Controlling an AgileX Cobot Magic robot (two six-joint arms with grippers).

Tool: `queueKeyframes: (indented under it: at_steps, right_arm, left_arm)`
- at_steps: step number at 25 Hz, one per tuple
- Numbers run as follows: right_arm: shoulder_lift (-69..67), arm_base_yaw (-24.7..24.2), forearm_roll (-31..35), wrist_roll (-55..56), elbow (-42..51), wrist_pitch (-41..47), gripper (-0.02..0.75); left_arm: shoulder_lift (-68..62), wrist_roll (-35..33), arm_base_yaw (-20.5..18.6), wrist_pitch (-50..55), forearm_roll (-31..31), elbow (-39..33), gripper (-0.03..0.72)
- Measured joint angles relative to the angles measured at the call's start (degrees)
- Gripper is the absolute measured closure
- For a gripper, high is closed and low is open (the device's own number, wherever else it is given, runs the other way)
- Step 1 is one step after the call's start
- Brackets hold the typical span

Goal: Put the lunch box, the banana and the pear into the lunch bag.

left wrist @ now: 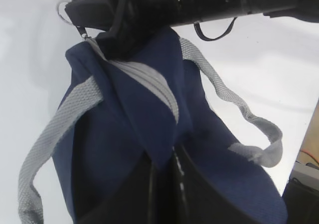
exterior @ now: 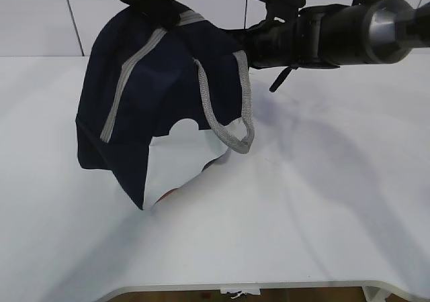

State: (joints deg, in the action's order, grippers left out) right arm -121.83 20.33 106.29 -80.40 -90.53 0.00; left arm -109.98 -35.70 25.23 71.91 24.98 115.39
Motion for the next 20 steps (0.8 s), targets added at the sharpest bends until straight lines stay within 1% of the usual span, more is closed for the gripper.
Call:
queueKeyframes:
  at_steps: [5, 6, 8, 9, 10, 11, 12, 15, 17, 19, 20]
  right_arm:
    - [0.32, 0.0, 0.0, -2.13, 0.09, -0.4, 0.735]
    - [0.35, -0.05, -0.1, -2.37, 0.13, -0.52, 0.729]
    - [0.45, -0.44, -0.22, -2.93, 0.35, -1.45, 0.691]
    - [0.45, -0.44, -0.22, -2.93, 0.35, -1.45, 0.691]
    - [0.45, -0.69, -0.3, -3.03, 0.55, -2.89, 0.626]
    - [0.45, -0.8, -0.3, -3.03, 0.55, -3.01, 0.614]
    - [0.45, -1.03, -0.3, -3.16, 0.59, -3.49, 0.555]
    - [0.45, -1.13, -0.3, -3.16, 0.59, -3.63, 0.448]
    - [0.45, -1.13, -0.3, -3.16, 0.59, -3.63, 0.407]
    - [0.45, -1.13, -0.3, -3.3, 0.59, -3.74, 0.407]
    - [1.1, -1.13, -0.3, -5.02, 0.69, -4.01, 0.381]
  left_arm:
    - [-0.22, 0.0, 0.0, 0.0, 0.0, 0.0, 0.684]
    - [-0.22, 0.0, 0.0, 0.0, 0.0, 0.0, 0.684]
    - [-0.87, 0.0, 0.0, 0.22, 0.45, 0.0, 0.684]
    - [-0.87, 0.0, 0.0, 0.22, 0.61, 0.0, 0.684]
    - [-1.27, 0.0, 0.0, 0.32, 0.61, 0.0, 0.684]
    - [-1.49, 0.0, 0.0, 0.37, 0.85, 0.0, 0.684]
    - [-1.49, 0.0, 0.0, 0.37, 0.85, 0.0, 0.684]
    - [-1.49, 0.0, 0.0, 0.37, 0.89, 0.0, 0.684]
    - [-1.49, 0.0, 0.0, 0.37, 0.89, 0.0, 0.684]
    - [-1.6, 0.0, 0.0, 0.47, 0.89, 0.0, 0.684]
    - [-1.86, 0.0, 0.0, 0.47, 0.89, 0.0, 0.684]
